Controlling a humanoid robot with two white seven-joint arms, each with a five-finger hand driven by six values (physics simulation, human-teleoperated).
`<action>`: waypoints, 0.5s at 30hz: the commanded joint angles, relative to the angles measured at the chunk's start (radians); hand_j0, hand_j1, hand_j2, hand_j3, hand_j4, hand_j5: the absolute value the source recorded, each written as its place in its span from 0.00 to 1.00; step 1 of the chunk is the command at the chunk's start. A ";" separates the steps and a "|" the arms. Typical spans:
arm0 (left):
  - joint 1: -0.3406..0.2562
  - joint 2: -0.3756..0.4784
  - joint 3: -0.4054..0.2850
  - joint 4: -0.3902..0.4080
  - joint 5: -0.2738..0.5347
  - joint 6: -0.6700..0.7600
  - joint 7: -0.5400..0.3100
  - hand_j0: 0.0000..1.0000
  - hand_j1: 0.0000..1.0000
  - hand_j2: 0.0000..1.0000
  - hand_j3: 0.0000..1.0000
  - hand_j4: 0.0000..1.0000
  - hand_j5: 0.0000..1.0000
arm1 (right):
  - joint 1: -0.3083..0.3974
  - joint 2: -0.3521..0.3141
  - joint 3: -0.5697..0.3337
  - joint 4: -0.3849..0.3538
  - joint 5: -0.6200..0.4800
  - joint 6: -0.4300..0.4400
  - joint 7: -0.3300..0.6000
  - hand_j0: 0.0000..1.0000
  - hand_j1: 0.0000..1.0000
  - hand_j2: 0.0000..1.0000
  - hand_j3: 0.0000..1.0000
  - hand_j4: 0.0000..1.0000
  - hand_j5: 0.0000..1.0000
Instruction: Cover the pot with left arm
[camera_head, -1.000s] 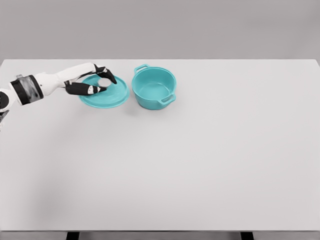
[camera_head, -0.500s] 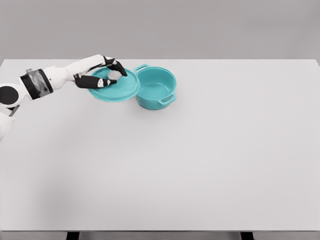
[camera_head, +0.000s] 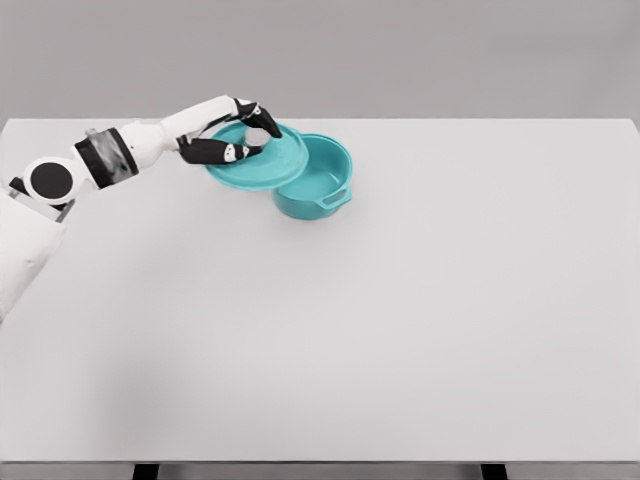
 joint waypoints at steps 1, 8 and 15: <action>0.000 -0.025 0.005 0.032 -0.004 0.001 0.000 0.54 0.54 0.54 0.54 0.54 0.54 | 0.002 0.000 0.000 0.000 0.000 -0.001 0.000 1.00 1.00 1.00 1.00 1.00 1.00; -0.008 -0.081 0.028 0.068 -0.054 0.000 0.009 0.54 0.54 0.54 0.54 0.54 0.54 | 0.002 0.000 0.000 0.000 0.002 -0.001 0.000 1.00 1.00 1.00 1.00 1.00 1.00; -0.008 -0.097 0.040 0.068 -0.056 -0.029 0.057 0.54 0.54 0.54 0.54 0.54 0.54 | 0.002 0.000 0.000 0.000 0.000 -0.001 0.000 1.00 1.00 1.00 1.00 1.00 1.00</action>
